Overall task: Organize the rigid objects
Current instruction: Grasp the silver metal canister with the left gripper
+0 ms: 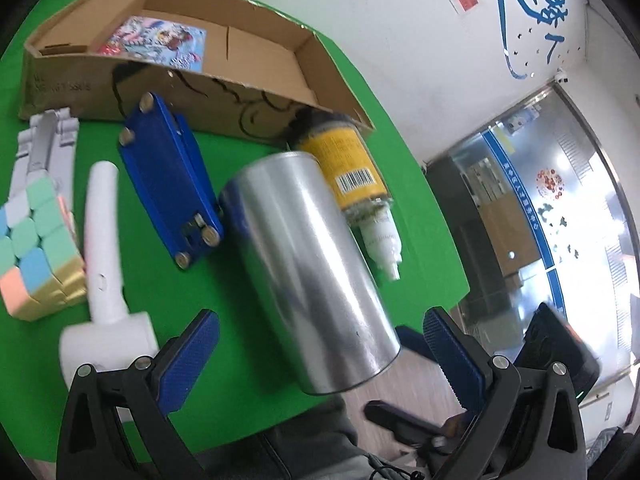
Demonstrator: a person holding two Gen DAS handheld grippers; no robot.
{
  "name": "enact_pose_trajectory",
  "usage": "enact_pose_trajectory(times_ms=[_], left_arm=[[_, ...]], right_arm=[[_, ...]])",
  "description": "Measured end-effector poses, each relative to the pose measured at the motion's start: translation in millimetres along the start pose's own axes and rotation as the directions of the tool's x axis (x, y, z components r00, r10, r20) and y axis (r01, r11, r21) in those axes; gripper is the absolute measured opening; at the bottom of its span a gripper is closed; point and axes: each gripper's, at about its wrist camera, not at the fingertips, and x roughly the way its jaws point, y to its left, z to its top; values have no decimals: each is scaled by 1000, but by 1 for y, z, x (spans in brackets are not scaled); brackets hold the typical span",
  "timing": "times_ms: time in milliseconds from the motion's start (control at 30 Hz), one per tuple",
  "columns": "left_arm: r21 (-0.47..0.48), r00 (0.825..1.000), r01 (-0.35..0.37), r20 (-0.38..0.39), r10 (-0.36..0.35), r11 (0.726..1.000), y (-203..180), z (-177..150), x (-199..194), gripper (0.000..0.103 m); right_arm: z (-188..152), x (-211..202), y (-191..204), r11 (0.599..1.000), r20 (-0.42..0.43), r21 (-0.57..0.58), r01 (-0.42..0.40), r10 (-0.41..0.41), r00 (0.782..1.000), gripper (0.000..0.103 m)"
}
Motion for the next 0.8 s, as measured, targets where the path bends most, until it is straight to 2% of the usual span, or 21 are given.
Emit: enact_pose_trajectory(times_ms=[100, 233, 267, 367, 400, 533, 800], left_arm=[[14, 1000, 2, -31, -2, 1000, -7, -4, 9, 102], [28, 999, -35, -32, 36, 999, -14, -1, 13, 102], [27, 999, -34, -34, 35, 999, -15, 2, 14, 102], [28, 997, -49, -52, 50, 998, -17, 8, 20, 101], [27, 996, -63, -57, 64, 998, -18, 10, 24, 101], [44, 991, -106, -79, 109, 993, -19, 17, 37, 99], [57, 973, -207, -93, 211, 977, -11, 23, 51, 92]], right_arm=[[8, -9, -14, 993, 30, 56, -100, 99, 995, 84], [16, 7, -42, 979, -33, 161, -129, 136, 990, 83], [17, 13, -45, 975, -49, 177, -133, 143, 988, 80], [20, 30, -50, 947, -91, 240, -214, 242, 966, 74], [22, 33, -48, 946, -101, 237, -219, 249, 963, 74], [31, 37, -18, 979, -141, 134, -151, 170, 975, 74], [40, 45, 5, 994, -159, 91, -66, 80, 984, 76]])
